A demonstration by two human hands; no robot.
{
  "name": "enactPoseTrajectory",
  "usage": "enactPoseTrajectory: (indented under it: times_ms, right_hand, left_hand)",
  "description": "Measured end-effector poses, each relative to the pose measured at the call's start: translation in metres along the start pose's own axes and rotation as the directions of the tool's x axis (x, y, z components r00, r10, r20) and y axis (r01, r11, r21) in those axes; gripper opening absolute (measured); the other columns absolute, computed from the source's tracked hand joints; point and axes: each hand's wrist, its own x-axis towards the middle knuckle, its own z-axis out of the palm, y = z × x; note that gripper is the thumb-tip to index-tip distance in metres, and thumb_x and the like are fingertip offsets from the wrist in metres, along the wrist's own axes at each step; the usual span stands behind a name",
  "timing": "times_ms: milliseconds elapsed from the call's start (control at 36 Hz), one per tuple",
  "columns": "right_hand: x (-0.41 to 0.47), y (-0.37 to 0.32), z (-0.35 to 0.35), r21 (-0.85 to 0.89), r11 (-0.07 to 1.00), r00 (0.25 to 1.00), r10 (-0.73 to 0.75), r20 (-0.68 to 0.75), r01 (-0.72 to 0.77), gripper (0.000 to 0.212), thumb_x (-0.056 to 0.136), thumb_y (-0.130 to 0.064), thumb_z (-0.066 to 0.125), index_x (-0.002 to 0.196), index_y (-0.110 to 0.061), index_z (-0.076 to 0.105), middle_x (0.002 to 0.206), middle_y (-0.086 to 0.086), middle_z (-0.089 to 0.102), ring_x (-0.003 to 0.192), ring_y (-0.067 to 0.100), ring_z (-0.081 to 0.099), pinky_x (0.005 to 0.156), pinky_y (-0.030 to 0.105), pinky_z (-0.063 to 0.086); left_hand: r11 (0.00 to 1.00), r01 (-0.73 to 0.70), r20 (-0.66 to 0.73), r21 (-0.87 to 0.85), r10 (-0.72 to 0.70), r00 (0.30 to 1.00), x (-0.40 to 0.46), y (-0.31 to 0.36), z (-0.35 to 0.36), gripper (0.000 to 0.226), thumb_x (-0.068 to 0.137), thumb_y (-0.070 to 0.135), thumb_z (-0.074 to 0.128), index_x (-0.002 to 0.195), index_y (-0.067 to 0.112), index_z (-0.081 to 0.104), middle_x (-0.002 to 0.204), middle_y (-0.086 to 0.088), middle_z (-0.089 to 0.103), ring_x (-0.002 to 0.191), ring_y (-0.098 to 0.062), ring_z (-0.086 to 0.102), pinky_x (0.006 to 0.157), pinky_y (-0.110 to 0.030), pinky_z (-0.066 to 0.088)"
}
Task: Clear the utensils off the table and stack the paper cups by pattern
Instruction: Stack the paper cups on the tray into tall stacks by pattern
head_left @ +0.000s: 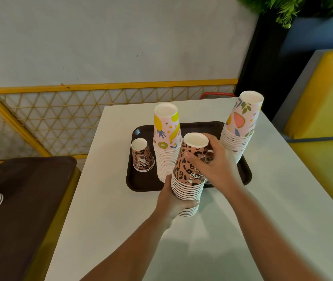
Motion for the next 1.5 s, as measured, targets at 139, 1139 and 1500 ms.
enactPoseTrajectory:
  times_ms: [139, 1139, 1500]
  right_hand:
    - [0.000, -0.009, -0.006, 0.058, 0.998, 0.996, -0.034, -0.079, 0.039, 0.052, 0.073, -0.043, 0.070, 0.117, -0.021, 0.055, 0.102, -0.011, 0.063, 0.097, 0.006, 0.060, 0.083, 0.030, 0.054]
    - [0.007, 0.010, -0.007, 0.099, 0.993, 0.980, -0.038, -0.198, 0.059, 0.046, 0.088, -0.033, 0.060, 0.128, -0.018, 0.044, 0.118, -0.008, 0.058, 0.109, 0.004, 0.056, 0.089, 0.018, 0.048]
    - [-0.005, 0.000, 0.001, 0.065, 0.995, 0.997, 0.079, 0.005, -0.079, 0.052, 0.073, -0.032, 0.075, 0.118, -0.019, 0.052, 0.103, -0.008, 0.061, 0.100, 0.011, 0.060, 0.081, 0.027, 0.052]
  left_hand:
    - [1.000, -0.009, 0.001, 0.021, 0.009, 1.000, -0.002, 0.003, 0.001, 0.079, 0.056, 0.004, 0.087, 0.112, 0.037, 0.043, 0.111, 0.012, 0.061, 0.102, -0.005, 0.057, 0.076, -0.020, 0.045]
    - [0.999, -0.033, -0.033, 0.007, 0.033, 0.999, -0.001, 0.008, -0.003, 0.078, 0.056, 0.001, 0.086, 0.109, 0.037, 0.042, 0.110, 0.011, 0.060, 0.103, -0.010, 0.056, 0.073, -0.017, 0.045]
    - [0.998, -0.053, -0.017, 0.027, 0.053, 0.998, -0.001, 0.005, -0.001, 0.081, 0.056, 0.003, 0.087, 0.118, 0.031, 0.043, 0.113, 0.010, 0.060, 0.105, -0.011, 0.057, 0.085, -0.025, 0.047]
